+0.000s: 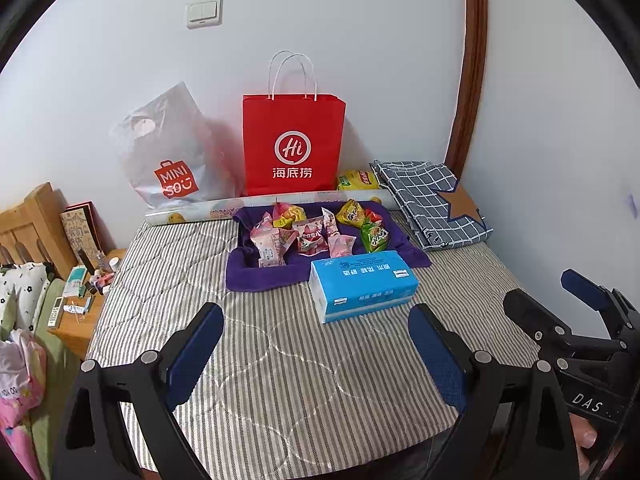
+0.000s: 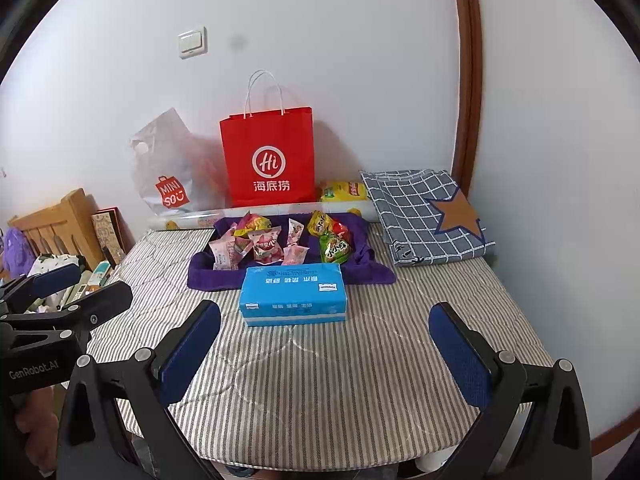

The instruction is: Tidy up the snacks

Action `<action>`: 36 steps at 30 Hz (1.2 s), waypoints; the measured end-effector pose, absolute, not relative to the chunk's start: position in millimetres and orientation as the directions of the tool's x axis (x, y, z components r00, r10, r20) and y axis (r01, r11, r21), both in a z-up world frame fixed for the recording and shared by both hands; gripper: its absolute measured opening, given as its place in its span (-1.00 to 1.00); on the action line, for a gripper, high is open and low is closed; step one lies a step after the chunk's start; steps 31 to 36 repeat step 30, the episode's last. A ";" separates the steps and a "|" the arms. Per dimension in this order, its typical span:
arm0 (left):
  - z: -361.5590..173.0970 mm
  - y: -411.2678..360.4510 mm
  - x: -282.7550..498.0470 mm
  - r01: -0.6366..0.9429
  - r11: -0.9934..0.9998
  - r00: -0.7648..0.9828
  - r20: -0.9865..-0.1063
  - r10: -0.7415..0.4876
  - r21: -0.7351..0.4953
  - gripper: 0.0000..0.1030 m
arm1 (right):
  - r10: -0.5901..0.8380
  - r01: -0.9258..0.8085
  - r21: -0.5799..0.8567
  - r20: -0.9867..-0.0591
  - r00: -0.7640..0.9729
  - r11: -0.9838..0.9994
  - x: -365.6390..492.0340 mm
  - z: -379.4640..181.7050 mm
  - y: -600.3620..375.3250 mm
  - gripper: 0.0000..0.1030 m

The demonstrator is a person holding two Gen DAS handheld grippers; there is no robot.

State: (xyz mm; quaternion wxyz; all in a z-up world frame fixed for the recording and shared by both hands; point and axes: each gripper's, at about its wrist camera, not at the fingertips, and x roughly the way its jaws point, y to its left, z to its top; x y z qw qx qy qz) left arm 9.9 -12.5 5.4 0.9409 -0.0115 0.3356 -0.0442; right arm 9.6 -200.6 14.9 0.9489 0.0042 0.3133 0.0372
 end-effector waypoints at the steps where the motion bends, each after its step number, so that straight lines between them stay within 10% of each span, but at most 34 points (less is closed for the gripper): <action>1: 5.4 -12.2 10.1 0.077 0.996 0.771 -0.631 -0.092 -0.052 0.82 | 0.074 -0.069 0.032 -0.594 0.801 0.997 9.6 14.9 -200.8 0.99; 36: 4.1 -11.3 9.8 0.072 0.996 0.772 -0.630 -0.085 -0.046 0.82 | 0.084 -0.082 0.030 -0.590 0.803 0.996 14.2 16.9 -197.2 0.99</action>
